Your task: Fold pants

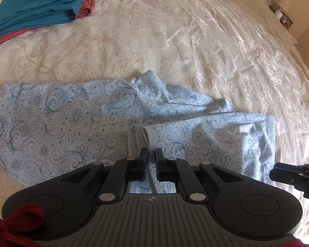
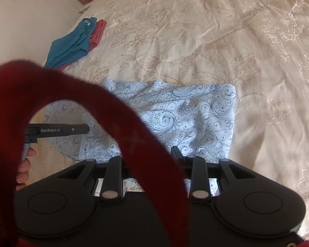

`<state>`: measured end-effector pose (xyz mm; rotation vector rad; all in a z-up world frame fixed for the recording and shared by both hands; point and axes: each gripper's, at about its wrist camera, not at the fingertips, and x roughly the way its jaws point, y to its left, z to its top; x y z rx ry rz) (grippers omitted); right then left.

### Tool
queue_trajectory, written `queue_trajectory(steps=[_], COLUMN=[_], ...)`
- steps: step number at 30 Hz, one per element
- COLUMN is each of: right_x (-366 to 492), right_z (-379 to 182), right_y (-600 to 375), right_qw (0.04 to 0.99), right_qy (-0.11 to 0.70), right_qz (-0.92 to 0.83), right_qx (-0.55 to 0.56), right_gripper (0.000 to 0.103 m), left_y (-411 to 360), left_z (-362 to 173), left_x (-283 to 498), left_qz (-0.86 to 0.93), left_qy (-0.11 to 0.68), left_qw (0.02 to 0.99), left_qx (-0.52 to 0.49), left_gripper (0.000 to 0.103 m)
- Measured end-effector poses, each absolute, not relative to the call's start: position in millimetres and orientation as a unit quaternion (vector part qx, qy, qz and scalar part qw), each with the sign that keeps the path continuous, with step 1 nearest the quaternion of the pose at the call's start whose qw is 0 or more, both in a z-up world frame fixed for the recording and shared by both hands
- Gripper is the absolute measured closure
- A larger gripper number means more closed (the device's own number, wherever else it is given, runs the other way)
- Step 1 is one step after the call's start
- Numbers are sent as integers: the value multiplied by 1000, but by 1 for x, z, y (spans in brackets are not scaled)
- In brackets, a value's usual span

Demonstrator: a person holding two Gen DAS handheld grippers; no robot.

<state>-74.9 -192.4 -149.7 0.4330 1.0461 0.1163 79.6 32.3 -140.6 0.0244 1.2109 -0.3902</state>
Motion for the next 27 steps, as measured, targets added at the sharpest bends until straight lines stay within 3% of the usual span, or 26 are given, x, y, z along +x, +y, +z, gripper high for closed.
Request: queue_trajectory(steps=[13,27], right_x=[-71,-95], right_z=[-171,-176], right_y=[-215,-203], right_qw=[838,820], right_qy=[507,538], right_qz=[-70,-73], right_qx=[187,180], right_gripper=[60,58], left_y=[48,57], left_z=[-150,-153], left_x=[96,87], left_qz=[-174,-161], left_qy=[589,606], left_qw=[788,778], left_qx=[30,37], left_gripper=[93,88])
